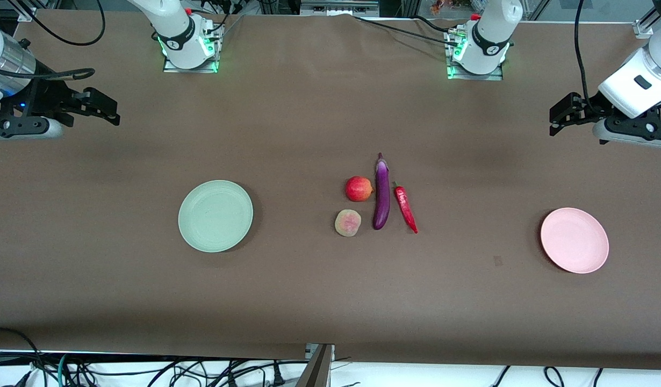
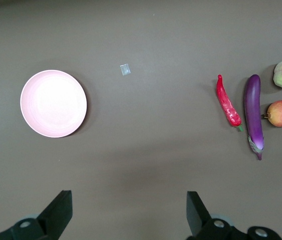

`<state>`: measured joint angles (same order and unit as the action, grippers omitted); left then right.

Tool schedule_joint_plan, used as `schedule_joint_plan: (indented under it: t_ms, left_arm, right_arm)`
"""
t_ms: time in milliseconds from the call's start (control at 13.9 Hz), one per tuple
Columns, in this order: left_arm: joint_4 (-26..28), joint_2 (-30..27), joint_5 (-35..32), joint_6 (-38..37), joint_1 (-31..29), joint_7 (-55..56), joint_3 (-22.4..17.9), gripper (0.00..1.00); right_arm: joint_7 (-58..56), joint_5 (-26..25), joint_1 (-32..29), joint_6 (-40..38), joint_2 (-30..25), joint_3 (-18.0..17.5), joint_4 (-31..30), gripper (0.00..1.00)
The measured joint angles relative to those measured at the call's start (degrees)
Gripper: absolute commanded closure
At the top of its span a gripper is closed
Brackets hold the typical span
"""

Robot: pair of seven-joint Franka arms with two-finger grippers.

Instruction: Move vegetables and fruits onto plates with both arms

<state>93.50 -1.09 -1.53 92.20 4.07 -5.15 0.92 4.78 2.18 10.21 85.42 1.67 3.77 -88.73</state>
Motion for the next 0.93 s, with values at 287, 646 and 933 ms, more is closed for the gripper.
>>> schedule_joint_plan:
  t_ms: [287,646,933]
  left_arm:
    - [0.0,0.0,0.0,0.0,0.0,0.0,0.0,0.00]
    - [0.0,0.0,0.0,0.0,0.0,0.0,0.0,0.00]
    - [0.0,0.0,0.0,0.0,0.0,0.0,0.0,0.00]
  right_arm:
    - [-0.1,0.0,0.0,0.0,0.0,-0.2,0.3,0.00]
    - [-0.1,-1.0,0.2,0.0,0.0,-0.7,0.3,0.00]
    - [-0.2,-1.1,0.3,0.0,0.0,-0.8,0.3,0.00]
